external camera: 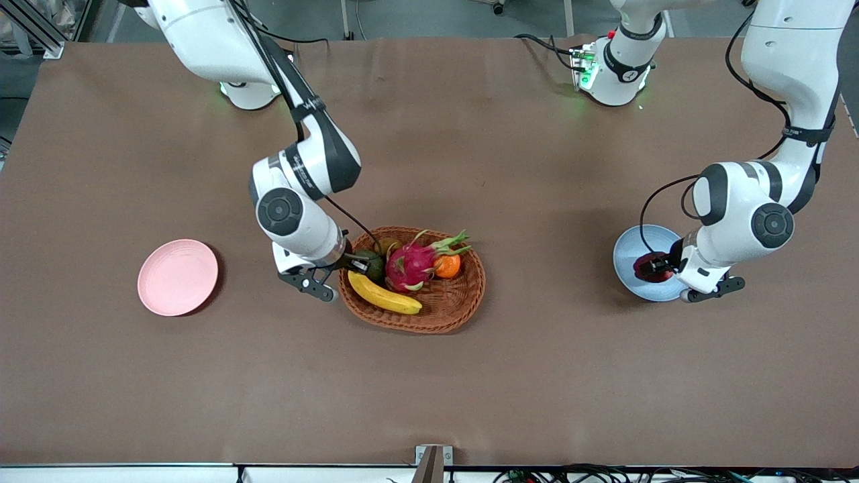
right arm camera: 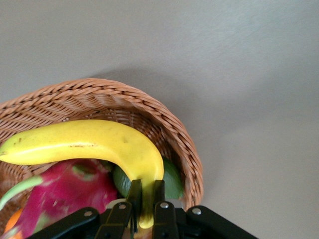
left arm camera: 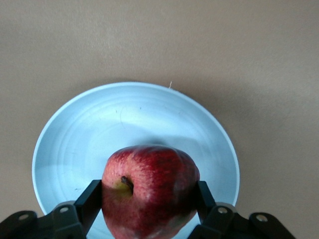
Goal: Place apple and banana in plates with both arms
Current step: 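Lower the apple onto the blue plate while the right gripper carries the banana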
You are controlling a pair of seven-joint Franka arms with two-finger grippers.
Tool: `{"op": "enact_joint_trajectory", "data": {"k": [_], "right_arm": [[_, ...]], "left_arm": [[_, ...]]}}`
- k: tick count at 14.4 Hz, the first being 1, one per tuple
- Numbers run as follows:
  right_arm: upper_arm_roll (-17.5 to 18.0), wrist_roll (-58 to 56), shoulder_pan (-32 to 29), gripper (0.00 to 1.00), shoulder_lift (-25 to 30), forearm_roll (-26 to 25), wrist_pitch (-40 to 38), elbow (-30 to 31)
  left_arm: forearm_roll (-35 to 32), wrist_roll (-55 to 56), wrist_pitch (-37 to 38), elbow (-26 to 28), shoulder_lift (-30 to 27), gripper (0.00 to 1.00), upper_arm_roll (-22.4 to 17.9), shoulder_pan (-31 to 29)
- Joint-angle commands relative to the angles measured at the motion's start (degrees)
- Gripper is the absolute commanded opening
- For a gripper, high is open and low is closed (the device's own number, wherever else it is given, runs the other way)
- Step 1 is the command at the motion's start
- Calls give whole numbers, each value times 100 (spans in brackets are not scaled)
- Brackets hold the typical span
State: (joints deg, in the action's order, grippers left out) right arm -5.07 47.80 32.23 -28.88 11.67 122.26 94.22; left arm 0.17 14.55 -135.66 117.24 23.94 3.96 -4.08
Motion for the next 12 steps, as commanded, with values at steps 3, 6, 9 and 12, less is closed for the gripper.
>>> {"op": "enact_joint_trajectory", "data": {"k": [3, 6, 9, 12], "right_arm": [[6, -1173, -760, 0, 857, 98, -1298, 176], [-11, -2509, -1568, 0, 1060, 63, -1766, 246], [-20, -3739, -2438, 0, 1174, 2, -1820, 456], [-20, -4690, -3194, 0, 1166, -217, -1784, 580]], "left_arm": [[-105, -57, -66, 106, -91, 65, 44, -146], [-105, -66, 118, 97, -371, 94, 53, -146], [-105, -162, 644, -43, -784, 99, 79, -137], [-105, -233, 1373, -385, -1232, 99, 97, -128]]}}
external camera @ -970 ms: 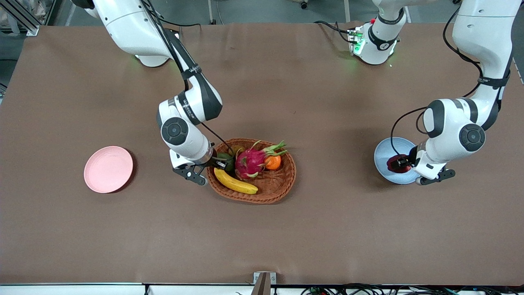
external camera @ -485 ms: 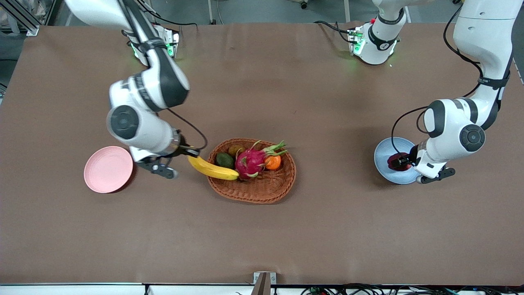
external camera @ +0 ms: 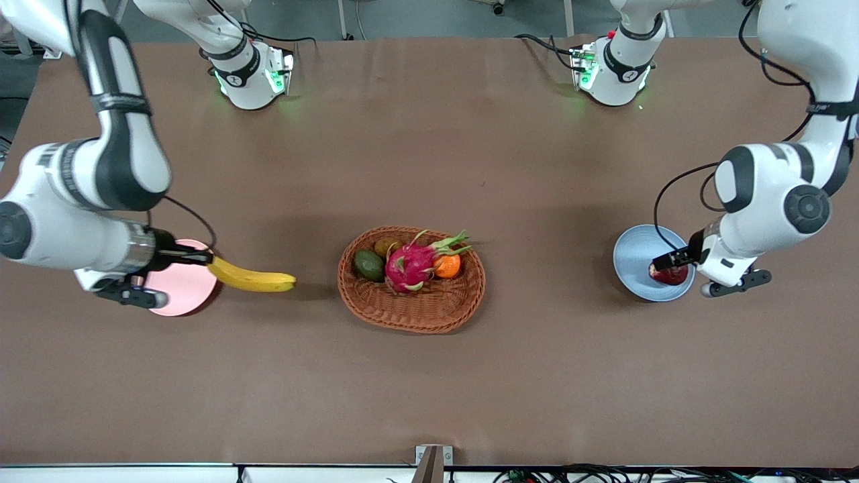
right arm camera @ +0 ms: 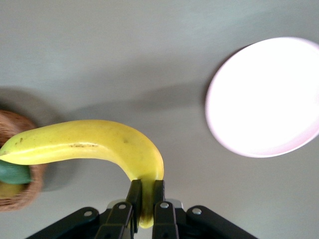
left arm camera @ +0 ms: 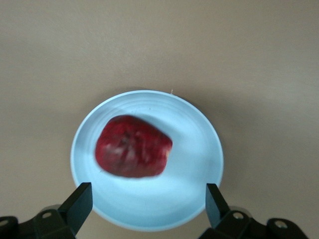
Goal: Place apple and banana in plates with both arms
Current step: 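Lower the apple onto the blue plate while the right gripper carries the banana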
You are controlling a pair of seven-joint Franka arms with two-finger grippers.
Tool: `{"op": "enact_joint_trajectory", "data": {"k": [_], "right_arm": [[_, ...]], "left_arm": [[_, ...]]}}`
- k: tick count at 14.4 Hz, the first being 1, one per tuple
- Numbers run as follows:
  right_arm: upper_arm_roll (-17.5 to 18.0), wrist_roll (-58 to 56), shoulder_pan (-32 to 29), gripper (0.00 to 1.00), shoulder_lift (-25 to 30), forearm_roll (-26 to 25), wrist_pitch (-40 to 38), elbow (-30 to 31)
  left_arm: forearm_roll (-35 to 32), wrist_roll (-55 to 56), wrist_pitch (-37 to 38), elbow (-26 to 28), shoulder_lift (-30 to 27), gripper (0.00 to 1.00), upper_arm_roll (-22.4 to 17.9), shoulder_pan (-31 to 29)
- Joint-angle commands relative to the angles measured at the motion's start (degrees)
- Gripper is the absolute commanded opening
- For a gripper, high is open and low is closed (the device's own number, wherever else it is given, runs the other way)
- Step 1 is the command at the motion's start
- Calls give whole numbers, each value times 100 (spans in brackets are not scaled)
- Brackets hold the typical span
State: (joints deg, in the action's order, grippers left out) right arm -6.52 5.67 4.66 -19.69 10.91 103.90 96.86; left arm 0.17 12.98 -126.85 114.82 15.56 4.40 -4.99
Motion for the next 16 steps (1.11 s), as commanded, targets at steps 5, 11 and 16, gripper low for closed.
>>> {"op": "enact_joint_trajectory", "data": {"k": [5, 11, 16], "right_arm": [[134, -1383, -1238, 0, 211, -388, 1068, 1035], [151, -2465, -1950, 1, -43, -326, 2494, 1828], [160, -2474, -2004, 21, -149, -265, 2495, 1846]], "left_arm": [[-87, -340, 1565, -907, -1010, 100, 104, -29], [-8, -646, 2470, -1698, -1582, 99, 272, -46], [27, -780, 3218, -2498, -1565, 100, 254, -38]]}}
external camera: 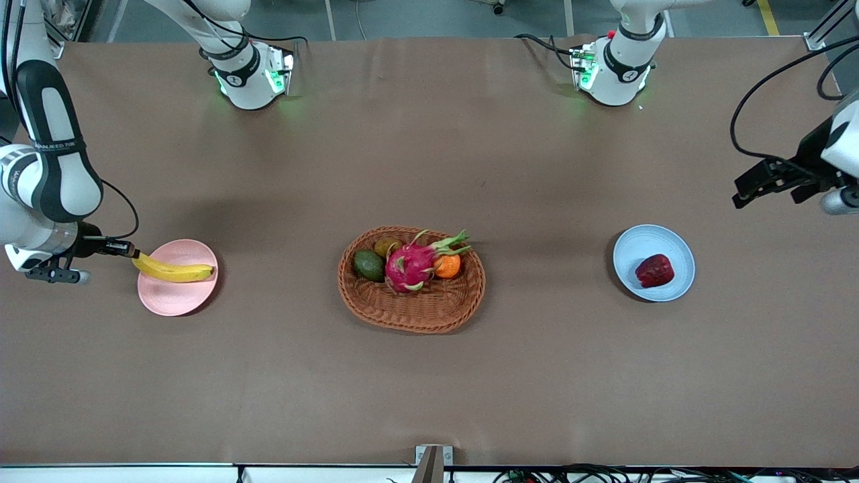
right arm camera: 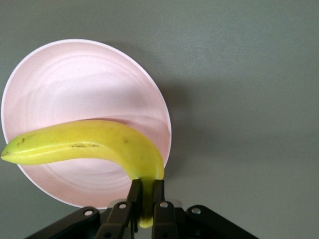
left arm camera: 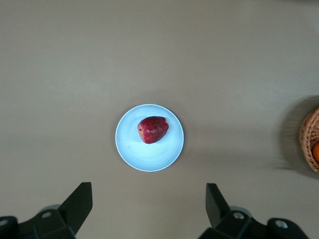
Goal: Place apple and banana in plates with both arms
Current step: 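Open the right gripper to drop the banana onto the pink plate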
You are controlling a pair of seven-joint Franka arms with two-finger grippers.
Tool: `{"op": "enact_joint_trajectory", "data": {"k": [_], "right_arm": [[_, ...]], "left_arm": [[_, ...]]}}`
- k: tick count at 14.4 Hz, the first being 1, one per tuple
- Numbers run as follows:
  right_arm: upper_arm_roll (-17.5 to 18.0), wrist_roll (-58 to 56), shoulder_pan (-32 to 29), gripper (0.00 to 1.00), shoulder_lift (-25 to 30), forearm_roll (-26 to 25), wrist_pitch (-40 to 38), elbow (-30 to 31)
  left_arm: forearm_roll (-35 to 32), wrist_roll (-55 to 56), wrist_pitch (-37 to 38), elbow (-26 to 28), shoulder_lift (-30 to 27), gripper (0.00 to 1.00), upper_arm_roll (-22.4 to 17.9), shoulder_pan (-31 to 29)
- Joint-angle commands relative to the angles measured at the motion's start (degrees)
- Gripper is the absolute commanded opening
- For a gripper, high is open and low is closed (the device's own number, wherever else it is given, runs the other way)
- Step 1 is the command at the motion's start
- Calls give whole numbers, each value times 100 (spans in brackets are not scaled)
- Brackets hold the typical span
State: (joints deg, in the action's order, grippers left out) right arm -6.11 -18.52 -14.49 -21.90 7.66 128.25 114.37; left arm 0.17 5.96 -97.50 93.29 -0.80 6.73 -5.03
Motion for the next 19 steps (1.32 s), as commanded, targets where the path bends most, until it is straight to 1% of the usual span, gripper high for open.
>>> {"op": "enact_joint_trajectory", "data": {"k": [1, 2, 3, 4, 6, 7, 11, 13, 15, 17, 19], "right_arm": [[119, -47, -72, 45, 63, 130, 51, 94], [127, -47, -72, 79, 63, 200, 33, 85], [127, -47, -55, 100, 71, 253, 7, 68], [127, -47, -46, 100, 71, 254, -2, 50], [127, -47, -19, 100, 98, 254, -46, -55], [136, -38, 16, 100, 115, 245, -255, -212], [127, -29, 200, 100, 124, 166, -1827, -1502], [136, -29, 279, 100, 150, -157, -2460, -2109], [119, 32, 550, 100, 159, -527, -3232, -2846], [127, 373, 684, 100, 159, -616, -3945, -3428], [136, 1040, 876, 100, 177, -599, -4394, -3754]], "left_arm": [[26, -86, 371, -451, 80, 100, 22, -16], [35, -95, 502, -487, 80, 100, 30, -33], [44, -104, 643, -609, 98, 100, 39, -33], [61, -113, 662, -715, 124, 100, 22, -16], [70, -139, 662, -725, 159, 100, 30, 2], [79, -139, 662, -733, 177, 100, 30, -7], [79, -130, 662, -716, 194, 100, 30, -16], [88, -130, 662, -716, 221, 100, 30, 2], [166, -130, 662, -716, 256, 100, 22, 19], [219, -121, 653, -716, 273, 100, 22, 2], [237, -130, 662, -716, 282, 100, -31, 28]]}}
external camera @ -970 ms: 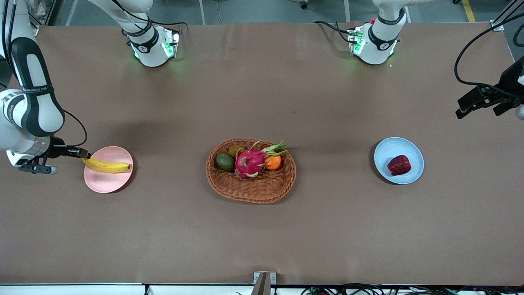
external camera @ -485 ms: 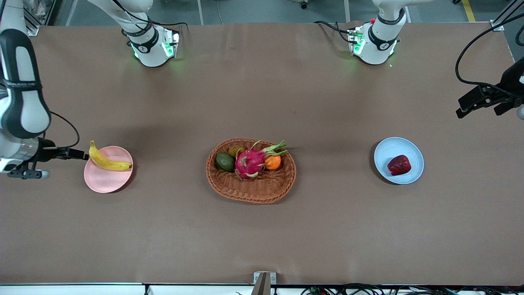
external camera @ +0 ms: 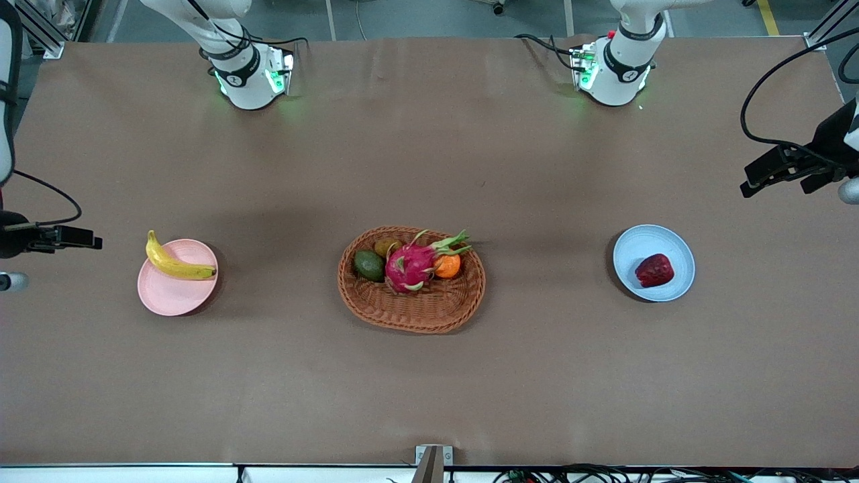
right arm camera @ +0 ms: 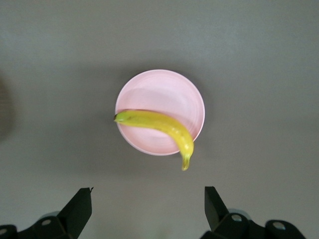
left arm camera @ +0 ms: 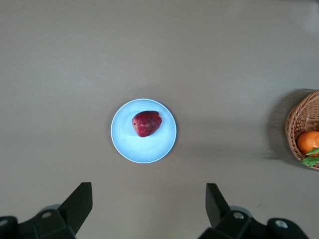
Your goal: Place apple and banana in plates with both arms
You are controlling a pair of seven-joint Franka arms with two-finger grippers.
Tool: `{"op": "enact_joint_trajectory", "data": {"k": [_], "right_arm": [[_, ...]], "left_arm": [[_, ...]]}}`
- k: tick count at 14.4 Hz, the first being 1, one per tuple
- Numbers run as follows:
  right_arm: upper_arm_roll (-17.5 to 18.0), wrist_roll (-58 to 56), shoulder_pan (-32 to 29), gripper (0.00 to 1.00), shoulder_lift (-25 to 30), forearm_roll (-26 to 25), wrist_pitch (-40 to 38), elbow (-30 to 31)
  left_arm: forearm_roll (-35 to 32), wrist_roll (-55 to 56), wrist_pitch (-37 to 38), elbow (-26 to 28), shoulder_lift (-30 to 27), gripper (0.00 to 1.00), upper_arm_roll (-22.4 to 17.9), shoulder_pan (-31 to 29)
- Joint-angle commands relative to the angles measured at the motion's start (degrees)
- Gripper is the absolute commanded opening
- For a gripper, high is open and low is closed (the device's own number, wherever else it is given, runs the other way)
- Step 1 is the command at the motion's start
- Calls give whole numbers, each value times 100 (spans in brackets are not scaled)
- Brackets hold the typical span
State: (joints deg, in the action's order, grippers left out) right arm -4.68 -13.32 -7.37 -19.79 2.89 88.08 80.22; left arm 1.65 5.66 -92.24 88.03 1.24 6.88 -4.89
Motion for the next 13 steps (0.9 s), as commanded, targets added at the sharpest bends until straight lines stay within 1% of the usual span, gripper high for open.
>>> {"op": "enact_joint_trajectory", "data": {"k": [1, 3, 5, 7, 11, 13], "right_arm": [[-7, 784, 322, 100, -17, -130, -562, -444], [-16, 1277, 587, 100, 36, -130, -783, -568], [-7, 1341, 736, 100, 19, -139, -828, -813], [-7, 1341, 746, 100, 27, -130, -819, -850], [-25, 1341, 851, 100, 36, -139, -819, -876], [-24, 1323, 869, 100, 71, -165, -976, -832]], "left_arm": [[98, -100, 136, -181, 87, 100, -63, 41], [89, -100, 136, -181, 87, 100, -238, 207], [90, -83, 136, -181, 87, 100, -528, 505], [98, -74, 136, -189, 87, 100, -731, 700], [98, -92, 136, -189, 70, 100, -723, 648], [98, -92, 136, -189, 70, 100, -723, 656]]}}
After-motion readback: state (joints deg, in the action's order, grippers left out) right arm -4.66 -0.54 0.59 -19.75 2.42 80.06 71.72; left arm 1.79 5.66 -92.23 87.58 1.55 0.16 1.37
